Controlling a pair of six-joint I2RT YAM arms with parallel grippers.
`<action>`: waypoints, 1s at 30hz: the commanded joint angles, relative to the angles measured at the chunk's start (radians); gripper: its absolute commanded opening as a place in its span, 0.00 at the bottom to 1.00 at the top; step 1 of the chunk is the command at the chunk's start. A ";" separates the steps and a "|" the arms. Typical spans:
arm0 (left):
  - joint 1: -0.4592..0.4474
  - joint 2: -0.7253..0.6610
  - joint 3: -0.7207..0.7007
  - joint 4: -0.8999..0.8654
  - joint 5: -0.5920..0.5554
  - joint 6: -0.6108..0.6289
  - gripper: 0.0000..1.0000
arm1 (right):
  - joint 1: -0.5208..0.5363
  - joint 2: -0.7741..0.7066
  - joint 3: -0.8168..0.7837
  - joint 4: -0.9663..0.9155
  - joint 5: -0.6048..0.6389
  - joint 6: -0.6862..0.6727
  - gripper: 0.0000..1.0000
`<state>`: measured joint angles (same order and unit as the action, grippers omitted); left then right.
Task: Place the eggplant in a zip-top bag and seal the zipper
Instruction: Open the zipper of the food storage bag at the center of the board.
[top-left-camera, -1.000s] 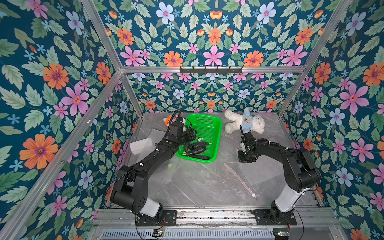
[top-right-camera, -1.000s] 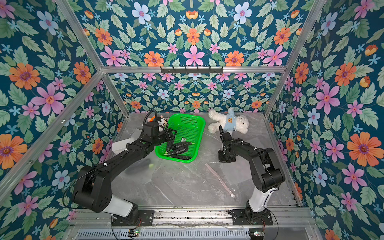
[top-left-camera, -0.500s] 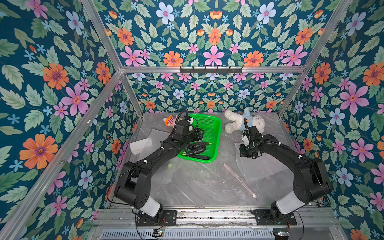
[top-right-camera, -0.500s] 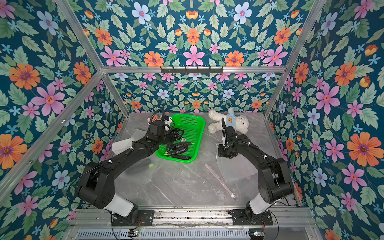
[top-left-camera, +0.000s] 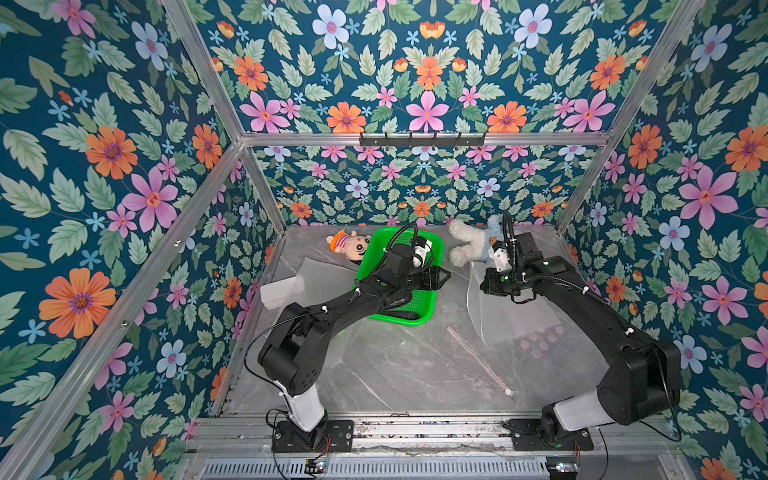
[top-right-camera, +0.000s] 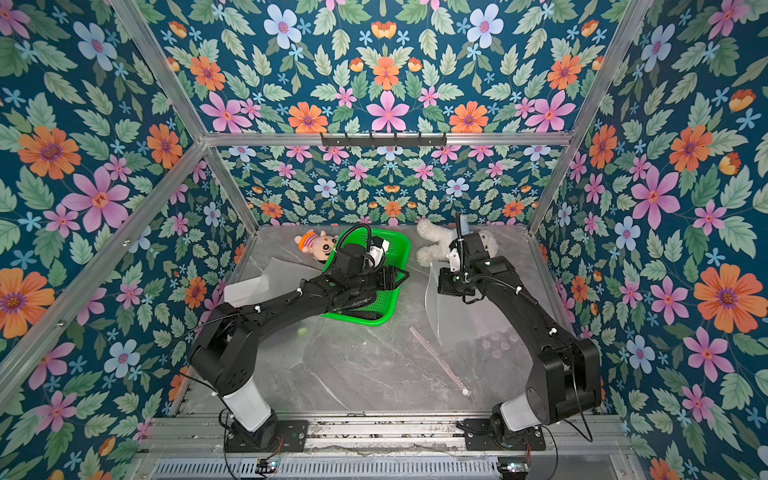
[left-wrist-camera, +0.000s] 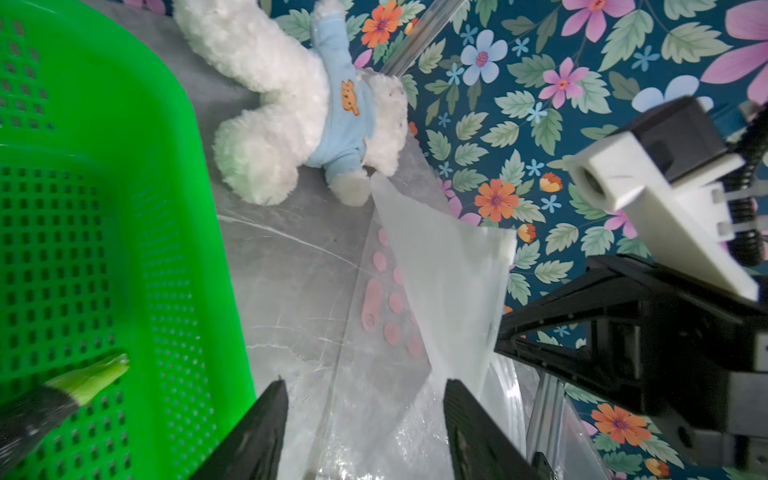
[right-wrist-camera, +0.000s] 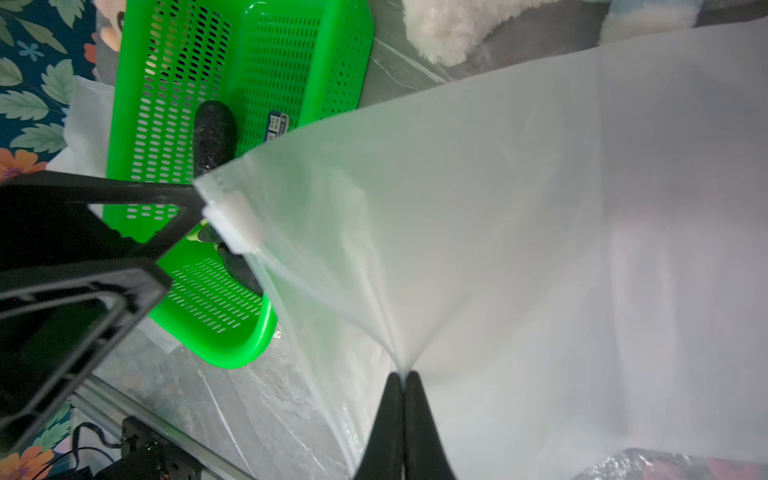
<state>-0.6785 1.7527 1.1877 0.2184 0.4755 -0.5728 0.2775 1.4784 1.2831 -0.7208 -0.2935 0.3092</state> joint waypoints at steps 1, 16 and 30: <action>-0.027 0.013 0.017 0.085 0.043 -0.005 0.64 | -0.001 -0.006 0.016 -0.017 -0.034 0.005 0.00; -0.099 0.113 0.130 -0.068 -0.035 0.091 0.54 | -0.020 -0.026 0.045 -0.006 -0.068 0.016 0.00; -0.087 0.094 0.161 -0.219 -0.210 0.101 0.00 | -0.046 -0.070 0.002 -0.020 -0.002 -0.008 0.00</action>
<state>-0.7670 1.8542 1.3369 0.0433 0.3393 -0.4835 0.2317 1.4124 1.2861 -0.7300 -0.3256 0.3126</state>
